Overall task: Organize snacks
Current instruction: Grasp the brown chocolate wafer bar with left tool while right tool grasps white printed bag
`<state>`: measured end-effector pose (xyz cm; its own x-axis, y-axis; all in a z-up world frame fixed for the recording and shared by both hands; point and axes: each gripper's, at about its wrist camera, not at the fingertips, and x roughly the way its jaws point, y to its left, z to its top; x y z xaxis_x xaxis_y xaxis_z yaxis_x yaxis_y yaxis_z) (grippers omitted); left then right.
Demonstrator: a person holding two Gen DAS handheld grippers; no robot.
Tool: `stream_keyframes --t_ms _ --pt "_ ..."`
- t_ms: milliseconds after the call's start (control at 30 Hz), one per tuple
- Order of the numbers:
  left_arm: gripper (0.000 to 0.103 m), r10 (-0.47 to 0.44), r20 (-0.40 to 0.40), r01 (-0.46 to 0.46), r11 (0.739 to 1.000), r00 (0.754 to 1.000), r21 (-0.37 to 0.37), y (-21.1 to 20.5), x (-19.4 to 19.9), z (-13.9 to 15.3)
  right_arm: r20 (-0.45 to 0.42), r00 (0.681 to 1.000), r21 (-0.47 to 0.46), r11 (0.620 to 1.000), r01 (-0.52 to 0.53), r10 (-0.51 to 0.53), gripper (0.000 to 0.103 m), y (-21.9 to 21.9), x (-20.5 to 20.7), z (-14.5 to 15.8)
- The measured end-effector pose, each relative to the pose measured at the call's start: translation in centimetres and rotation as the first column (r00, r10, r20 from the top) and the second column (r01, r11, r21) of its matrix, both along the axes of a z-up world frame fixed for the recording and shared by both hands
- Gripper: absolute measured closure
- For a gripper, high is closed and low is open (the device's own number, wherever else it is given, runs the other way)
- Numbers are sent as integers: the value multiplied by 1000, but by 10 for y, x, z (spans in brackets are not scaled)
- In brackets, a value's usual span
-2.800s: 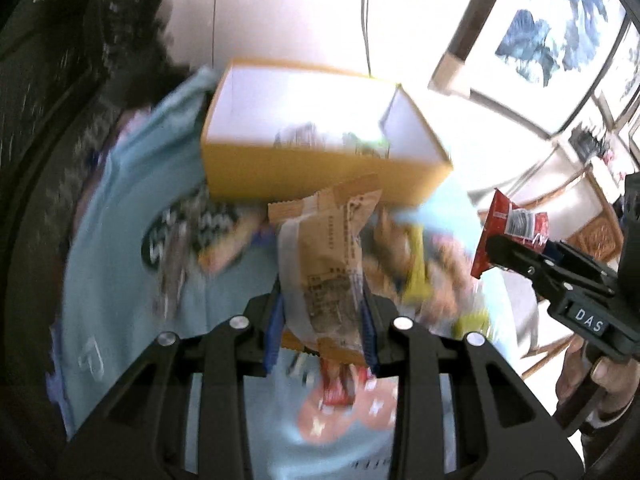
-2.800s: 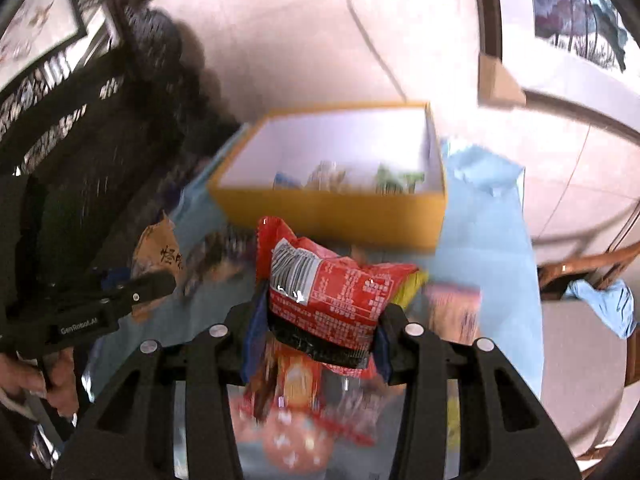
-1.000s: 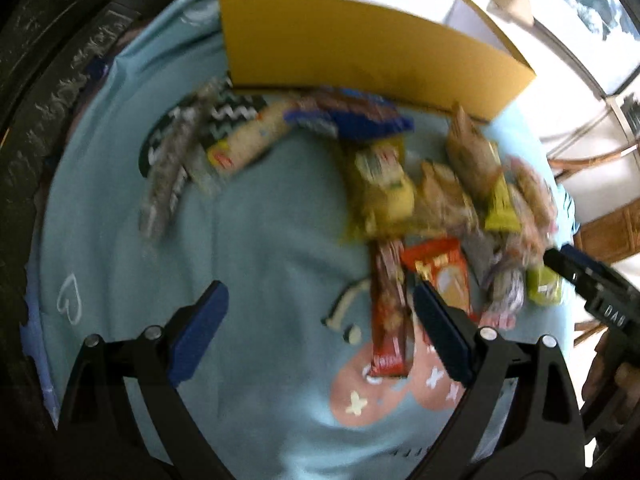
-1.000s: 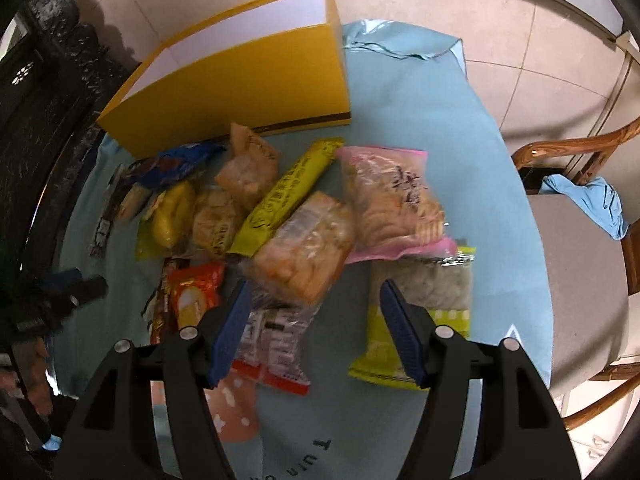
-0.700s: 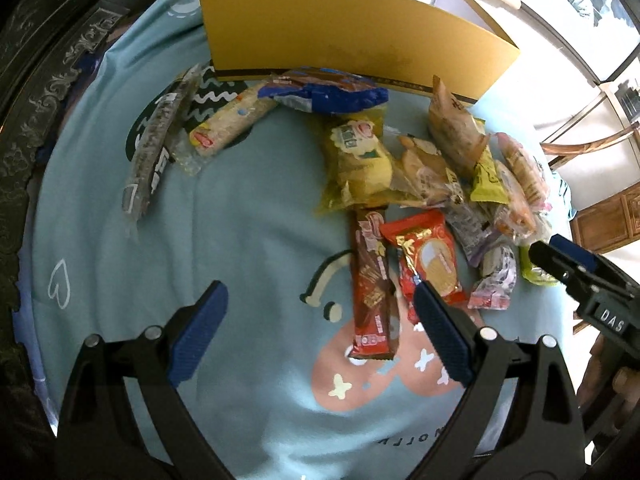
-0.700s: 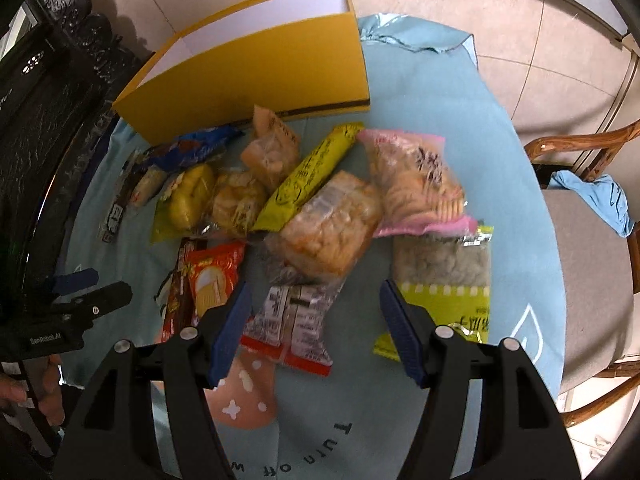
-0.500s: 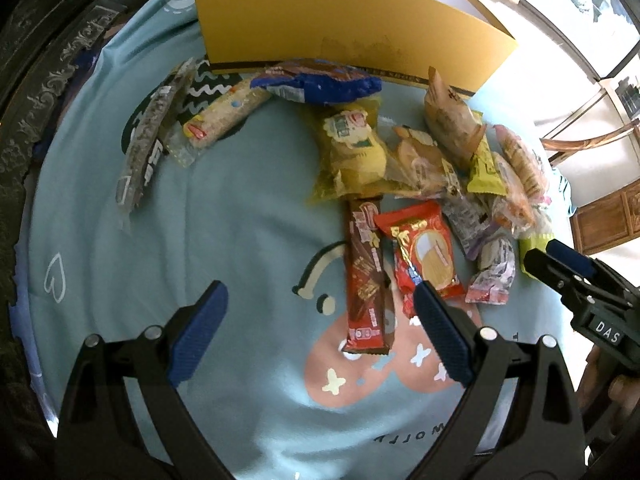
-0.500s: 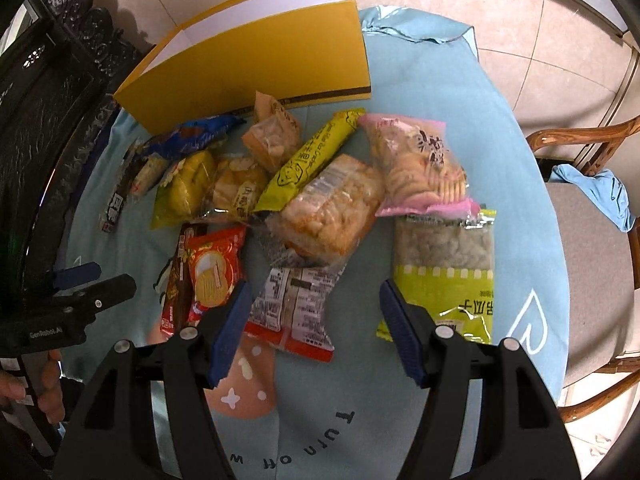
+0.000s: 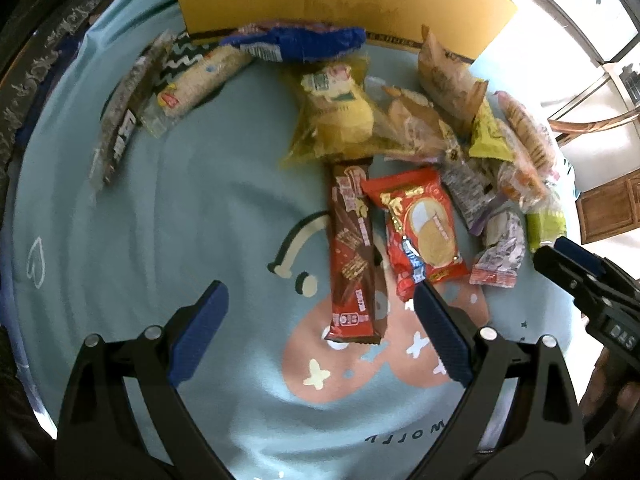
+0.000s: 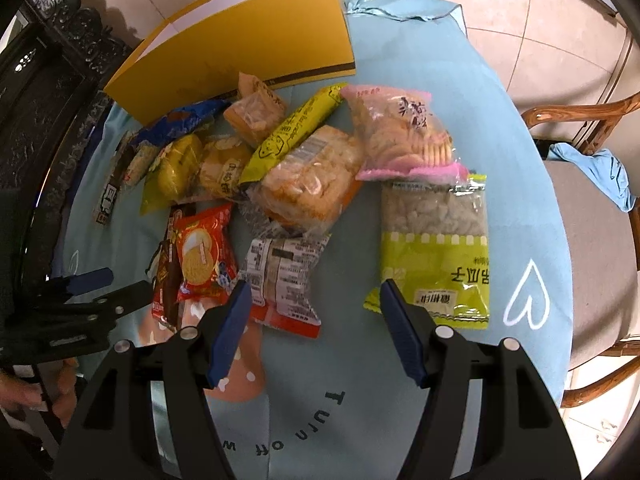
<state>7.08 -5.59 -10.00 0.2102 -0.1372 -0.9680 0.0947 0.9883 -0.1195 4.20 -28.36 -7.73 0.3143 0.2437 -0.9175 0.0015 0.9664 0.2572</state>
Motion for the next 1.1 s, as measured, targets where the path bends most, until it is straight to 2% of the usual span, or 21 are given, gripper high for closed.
stream_keyframes --t_ms 233,300,367,400,533,600,633,667,700,733,1100 --pt "9 2 2 -2 1000 1000 11 -4 6 -14 -2 1000 0 1000 -11 11 36 0 -4 2" --pt "15 4 -2 -4 1000 1000 14 -5 9 -19 1 1000 -3 1000 -12 12 36 0 -6 2" --pt "30 7 -19 -7 1000 1000 6 -5 10 -25 5 1000 -20 1000 -20 20 36 1 -8 3" --pt "33 9 -27 -9 1000 1000 8 -5 10 -29 8 1000 -24 999 -28 28 36 1 -8 3" --pt "36 -17 -7 18 999 1000 41 -7 10 -31 3 999 -20 999 -35 35 36 2 -10 2" --pt "47 -35 6 34 996 999 83 -9 8 -31 -4 999 -18 999 -35 35 36 3 -9 0" --pt "61 -41 13 39 994 999 101 -12 8 -30 -5 999 -16 999 -35 35 36 3 -9 0" --pt "74 -45 19 43 995 999 89 -11 8 -29 -6 999 -15 999 -35 35 36 4 -9 1" --pt "76 -40 12 39 997 999 70 -9 9 -28 -5 999 -15 999 -37 37 36 5 -9 1" --pt "78 -21 0 21 999 1000 41 -2 10 -28 -5 999 -17 999 -40 40 36 7 -8 1" --pt "79 51 19 -51 999 999 -16 39 4 -9 -35 996 -41 996 -81 80 36 31 3 -11"
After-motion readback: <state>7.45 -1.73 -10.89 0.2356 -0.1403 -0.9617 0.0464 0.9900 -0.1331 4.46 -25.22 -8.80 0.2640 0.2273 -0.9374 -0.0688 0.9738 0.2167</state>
